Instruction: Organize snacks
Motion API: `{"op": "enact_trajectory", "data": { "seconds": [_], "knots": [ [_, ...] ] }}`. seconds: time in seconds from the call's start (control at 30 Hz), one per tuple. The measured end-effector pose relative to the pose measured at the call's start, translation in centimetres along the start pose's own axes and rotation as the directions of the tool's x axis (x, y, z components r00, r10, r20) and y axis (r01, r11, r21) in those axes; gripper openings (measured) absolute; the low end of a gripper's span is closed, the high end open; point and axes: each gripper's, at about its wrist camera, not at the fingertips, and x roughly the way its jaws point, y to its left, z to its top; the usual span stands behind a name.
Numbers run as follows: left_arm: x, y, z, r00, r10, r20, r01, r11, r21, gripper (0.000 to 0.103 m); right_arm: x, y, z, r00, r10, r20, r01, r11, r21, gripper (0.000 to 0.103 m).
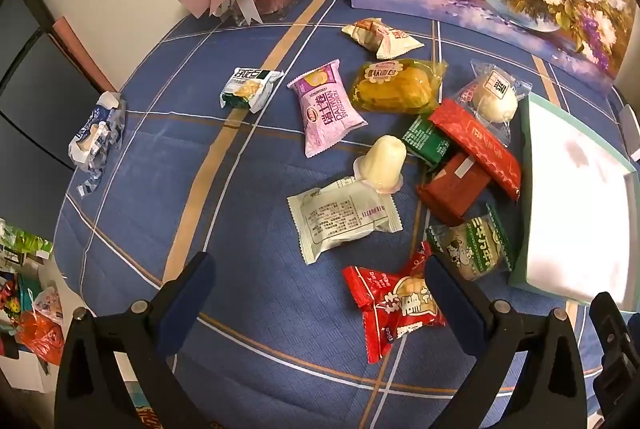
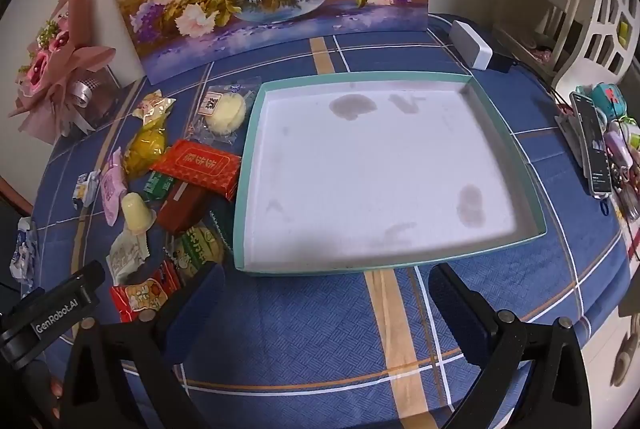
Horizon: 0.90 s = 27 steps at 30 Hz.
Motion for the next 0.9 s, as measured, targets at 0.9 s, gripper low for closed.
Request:
{"op": "enact_trajectory", "data": {
  "seconds": [0.9],
  "knots": [
    [0.13, 0.0, -0.12, 1.0, -0.006, 0.002, 0.006, 1.0, -0.01, 0.103, -0.09, 0.24, -0.12, 1.0, 0.0, 0.0, 0.0, 1.0, -0.005, 0.103]
  ]
}}
